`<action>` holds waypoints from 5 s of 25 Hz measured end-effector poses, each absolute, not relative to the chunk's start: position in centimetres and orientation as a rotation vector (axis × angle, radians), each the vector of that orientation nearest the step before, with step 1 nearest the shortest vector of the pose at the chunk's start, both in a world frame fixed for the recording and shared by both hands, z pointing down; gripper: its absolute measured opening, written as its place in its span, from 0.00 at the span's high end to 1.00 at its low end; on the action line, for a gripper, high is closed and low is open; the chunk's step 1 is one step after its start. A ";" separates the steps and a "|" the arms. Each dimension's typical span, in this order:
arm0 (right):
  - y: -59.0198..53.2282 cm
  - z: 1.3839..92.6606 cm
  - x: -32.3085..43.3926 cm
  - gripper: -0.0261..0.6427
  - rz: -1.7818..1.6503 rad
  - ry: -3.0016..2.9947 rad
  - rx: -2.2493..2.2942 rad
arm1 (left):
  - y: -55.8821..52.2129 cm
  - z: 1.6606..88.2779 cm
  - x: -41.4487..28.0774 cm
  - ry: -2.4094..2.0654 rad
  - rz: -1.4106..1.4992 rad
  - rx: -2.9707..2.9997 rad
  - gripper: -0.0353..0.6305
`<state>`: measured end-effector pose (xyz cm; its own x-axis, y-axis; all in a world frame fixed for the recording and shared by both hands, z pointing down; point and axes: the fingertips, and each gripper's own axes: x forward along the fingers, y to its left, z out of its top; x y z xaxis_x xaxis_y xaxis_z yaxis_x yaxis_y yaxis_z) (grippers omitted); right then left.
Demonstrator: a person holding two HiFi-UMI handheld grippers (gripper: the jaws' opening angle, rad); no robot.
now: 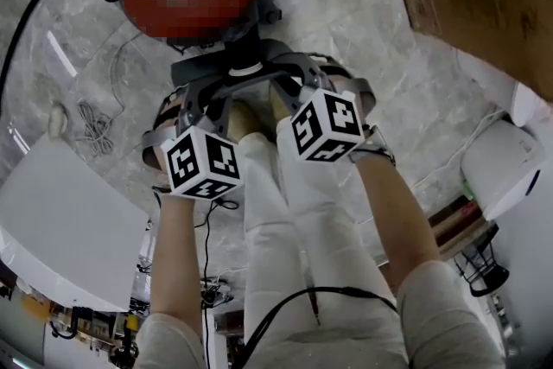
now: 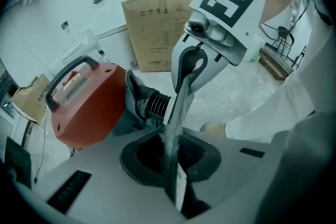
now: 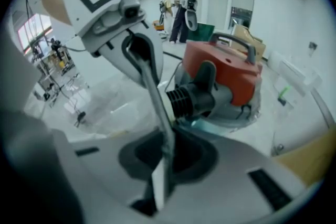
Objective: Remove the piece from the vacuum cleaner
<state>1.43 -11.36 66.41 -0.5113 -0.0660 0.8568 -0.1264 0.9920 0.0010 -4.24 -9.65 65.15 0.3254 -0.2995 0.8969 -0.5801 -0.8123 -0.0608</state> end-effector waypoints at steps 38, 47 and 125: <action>-11.2 65.7 2.4 0.91 -0.197 -1.945 0.107 | -9.5 66.2 -4.4 -0.939 1.269 2.157 0.88; -10.6 64.2 1.5 0.91 -0.312 -1.911 0.078 | -9.2 67.9 -4.7 -0.948 1.215 2.101 0.89; -10.2 64.3 2.7 0.92 0.157 -2.095 0.382 | -7.5 66.8 -3.9 -0.998 1.013 1.978 0.90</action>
<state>2.74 -10.16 64.31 -0.4861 -0.2073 0.8490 -0.3317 0.9425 0.0402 -3.92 -7.45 66.84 0.4000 -0.3163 0.8602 -0.8554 -0.4658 0.2265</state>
